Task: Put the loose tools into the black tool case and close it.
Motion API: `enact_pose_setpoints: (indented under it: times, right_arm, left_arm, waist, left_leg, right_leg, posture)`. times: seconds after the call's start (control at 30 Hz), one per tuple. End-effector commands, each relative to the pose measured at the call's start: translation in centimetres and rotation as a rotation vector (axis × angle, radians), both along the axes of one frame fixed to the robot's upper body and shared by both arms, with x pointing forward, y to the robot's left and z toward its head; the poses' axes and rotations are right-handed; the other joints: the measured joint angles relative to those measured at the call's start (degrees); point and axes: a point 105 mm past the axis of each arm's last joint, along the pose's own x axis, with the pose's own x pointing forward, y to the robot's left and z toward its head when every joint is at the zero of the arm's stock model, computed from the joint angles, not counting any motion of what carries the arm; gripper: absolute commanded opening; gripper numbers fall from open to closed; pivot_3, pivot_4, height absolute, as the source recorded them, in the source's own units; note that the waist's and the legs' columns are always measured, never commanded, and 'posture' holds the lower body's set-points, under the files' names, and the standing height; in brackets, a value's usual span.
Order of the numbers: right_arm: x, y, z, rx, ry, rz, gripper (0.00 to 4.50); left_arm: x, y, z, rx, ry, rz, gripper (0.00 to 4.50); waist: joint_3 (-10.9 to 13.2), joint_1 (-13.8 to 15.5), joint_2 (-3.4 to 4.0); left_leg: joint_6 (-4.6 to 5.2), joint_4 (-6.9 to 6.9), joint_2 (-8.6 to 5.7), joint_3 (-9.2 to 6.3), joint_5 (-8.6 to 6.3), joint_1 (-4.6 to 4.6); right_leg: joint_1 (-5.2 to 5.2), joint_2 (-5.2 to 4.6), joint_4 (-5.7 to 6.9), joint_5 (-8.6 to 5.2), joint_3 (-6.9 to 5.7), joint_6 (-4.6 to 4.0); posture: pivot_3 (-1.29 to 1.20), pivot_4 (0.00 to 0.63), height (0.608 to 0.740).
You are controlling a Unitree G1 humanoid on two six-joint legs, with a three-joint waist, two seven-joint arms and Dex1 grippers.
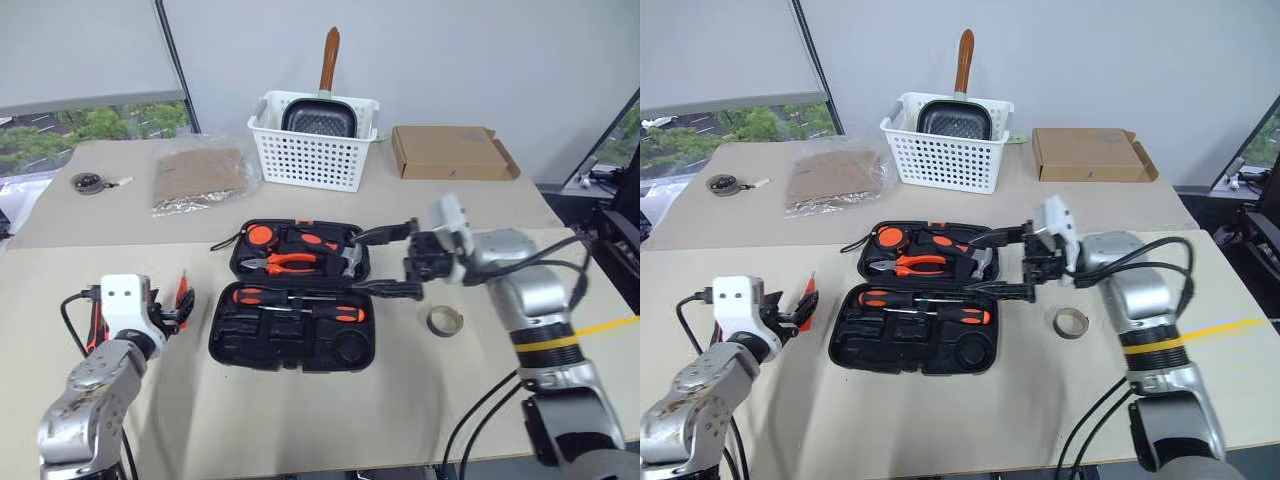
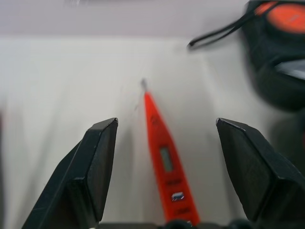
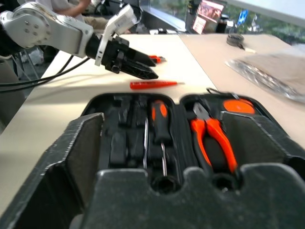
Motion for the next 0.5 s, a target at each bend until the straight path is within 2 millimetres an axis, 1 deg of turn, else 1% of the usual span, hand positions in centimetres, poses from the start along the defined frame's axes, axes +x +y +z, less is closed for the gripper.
enact_pose_setpoints:
  times: [0.03,0.17,0.23,0.27,0.37,0.4,0.43,0.47,0.5]
  right_arm:
    - [-0.8,-1.8,1.3,-0.012,-0.034,0.013,4.42]
    - [-0.8,-2.3,2.0,-0.016,-0.04,0.003,4.42]
    - [-0.9,-2.4,2.3,-0.015,-0.038,0.005,4.5]
    - [-0.9,-2.4,2.4,-0.015,-0.037,0.007,4.5]
    - [-1.1,-2.5,2.5,-0.019,-0.038,0.014,4.5]
    - [-1.1,-2.5,2.6,-0.016,-0.037,0.016,4.5]
    - [-1.1,-2.4,2.6,-0.013,-0.036,0.017,4.5]
    - [-1.1,-2.4,2.6,-0.011,-0.036,0.017,4.5]
    - [-1.1,-2.5,2.6,-0.008,-0.035,0.016,4.5]
  left_arm:
    - [0.7,-0.1,-1.1,0.032,0.069,0.056,3.54]
    - [0.9,-1.0,-2.0,0.004,0.123,0.053,3.54]
    - [1.0,-1.4,-2.2,-0.015,0.138,0.058,3.01]
    - [1.0,-1.5,-2.2,-0.022,0.141,0.067,2.85]
    - [0.9,-1.5,-2.1,-0.042,0.142,0.099,1.82]
    - [0.9,-1.4,-2.1,-0.041,0.142,0.108,1.37]
    - [0.9,-1.4,-2.1,-0.04,0.143,0.114,1.17]
    - [0.9,-1.3,-2.0,-0.042,0.137,0.126,0.75]
    - [1.0,-1.2,-1.7,-0.041,0.119,0.135,0.49]
  waist:
    - [0.0,0.1,-0.02]
    - [0.0,0.1,0.0]
    - [0.0,0.1,0.01]
    - [0.0,0.1,0.01]
    - [0.0,0.2,0.01]
    - [0.0,0.3,0.01]
    - [0.0,0.4,0.01]
    - [0.0,0.4,0.01]
    - [0.0,0.5,0.01]
  left_leg:
    - [0.01,0.01,-0.01,0.01,0.0,0.0]
    - [-0.03,0.01,0.0,0.0,0.02,0.07]
    - [-0.06,0.02,0.02,0.01,0.04,0.13]
    - [-0.07,0.02,0.01,0.01,0.05,0.13]
    - [-0.06,0.03,0.01,0.01,0.07,0.13]
    - [-0.06,0.03,0.01,0.01,0.07,0.12]
    - [-0.06,0.03,0.0,0.01,0.07,0.12]
    - [-0.06,0.04,0.0,0.01,0.07,0.11]
    - [-0.05,0.04,0.0,0.01,0.07,0.1]
  right_leg:
    - [0.0,-0.01,0.0,0.0,0.01,0.01]
    - [0.02,-0.02,0.04,-0.01,0.03,0.02]
    - [0.04,-0.03,0.08,-0.05,0.04,0.09]
    - [0.04,-0.04,0.09,-0.06,0.05,0.11]
    - [0.05,-0.09,0.09,-0.06,0.05,0.13]
    - [0.05,-0.11,0.09,-0.05,0.07,0.11]
    - [0.05,-0.12,0.08,-0.03,0.07,0.08]
    - [0.05,-0.13,0.06,0.04,0.08,-0.02]
    - [0.05,-0.13,0.05,0.07,0.08,-0.08]
  posture:
    - [0.0,0.15,0.7]
    - [0.0,0.15,0.7]
    - [0.0,0.15,0.7]
    - [0.0,0.15,0.7]
    - [0.0,0.15,0.7]
    - [0.0,0.15,0.7]
    - [0.0,0.15,0.7]
    - [0.0,0.15,0.7]
    - [0.0,0.15,0.7]
